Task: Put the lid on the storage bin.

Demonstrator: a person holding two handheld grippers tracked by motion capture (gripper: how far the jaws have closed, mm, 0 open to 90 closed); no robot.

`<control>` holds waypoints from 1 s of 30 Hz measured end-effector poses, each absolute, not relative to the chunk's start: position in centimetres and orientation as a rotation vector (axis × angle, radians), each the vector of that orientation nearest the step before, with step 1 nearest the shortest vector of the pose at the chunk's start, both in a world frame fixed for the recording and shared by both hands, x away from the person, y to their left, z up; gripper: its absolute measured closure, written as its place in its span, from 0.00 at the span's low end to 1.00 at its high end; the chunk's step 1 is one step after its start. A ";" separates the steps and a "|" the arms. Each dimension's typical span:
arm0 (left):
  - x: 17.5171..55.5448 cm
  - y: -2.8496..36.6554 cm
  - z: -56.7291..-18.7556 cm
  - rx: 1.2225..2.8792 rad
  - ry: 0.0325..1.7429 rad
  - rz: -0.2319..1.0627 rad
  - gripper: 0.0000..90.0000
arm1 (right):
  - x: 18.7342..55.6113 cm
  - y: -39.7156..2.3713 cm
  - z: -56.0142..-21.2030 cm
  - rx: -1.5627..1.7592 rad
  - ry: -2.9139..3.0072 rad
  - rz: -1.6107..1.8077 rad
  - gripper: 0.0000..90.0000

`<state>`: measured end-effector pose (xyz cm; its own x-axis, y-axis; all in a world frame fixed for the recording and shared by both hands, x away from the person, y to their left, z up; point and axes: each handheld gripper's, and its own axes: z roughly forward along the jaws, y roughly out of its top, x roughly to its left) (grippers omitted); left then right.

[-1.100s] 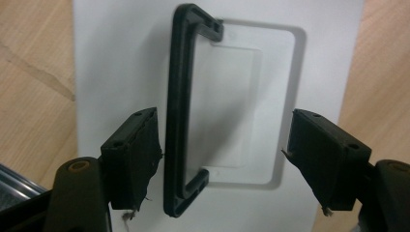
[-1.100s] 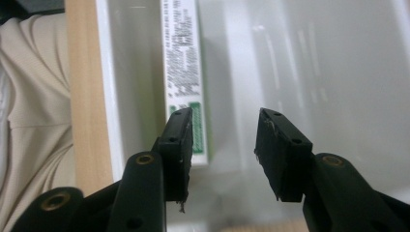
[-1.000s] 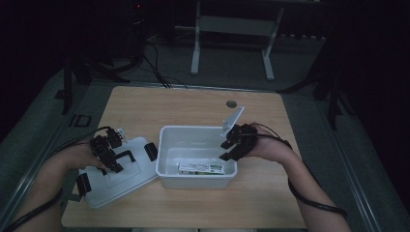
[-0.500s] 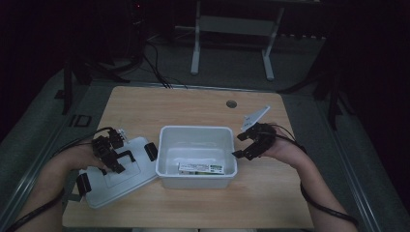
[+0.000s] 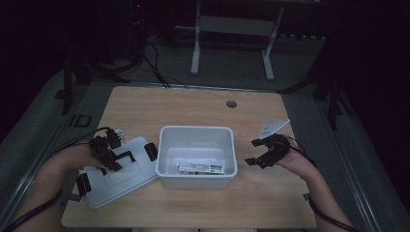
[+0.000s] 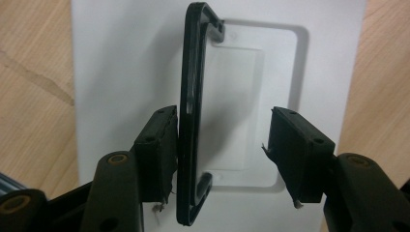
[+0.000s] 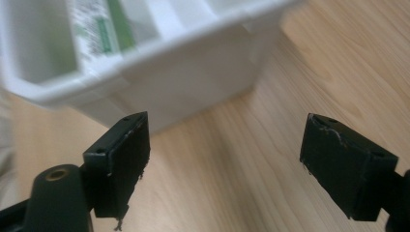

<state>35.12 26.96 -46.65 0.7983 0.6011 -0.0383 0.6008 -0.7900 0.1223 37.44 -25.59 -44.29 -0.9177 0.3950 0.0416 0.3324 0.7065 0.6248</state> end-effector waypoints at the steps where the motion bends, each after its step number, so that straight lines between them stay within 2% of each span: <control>1: 35.1 27.0 -46.7 2.860 0.952 0.007 0.52 | 37.5 -26.0 -44.6 0.626 2.793 1.016 0.23; 10: 35.6 26.8 -47.1 2.900 0.910 0.083 0.52 | 36.7 -28.1 -47.8 0.675 2.729 0.947 0.23; 18: 36.1 26.6 -47.6 2.911 0.889 0.048 0.71 | 36.0 -28.6 -49.0 0.698 2.725 1.010 0.22; 21: 36.2 26.6 -47.7 2.898 0.893 0.024 0.72 | 35.9 -28.9 -49.2 0.717 2.709 1.037 0.21; 28: 36.0 26.5 -47.7 2.884 0.850 -0.002 0.92 | 35.4 -29.4 -50.2 0.736 2.692 1.057 0.21; 30: 35.9 26.5 -47.7 2.888 0.836 -0.005 0.92 | 35.3 -29.4 -50.4 0.742 2.689 1.065 0.21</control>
<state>35.92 26.51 -47.72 0.8462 0.5313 -0.0406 0.5318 -0.8371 0.1285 35.33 -29.44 -50.35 -0.8653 0.5000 0.0367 0.3894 0.6242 0.6773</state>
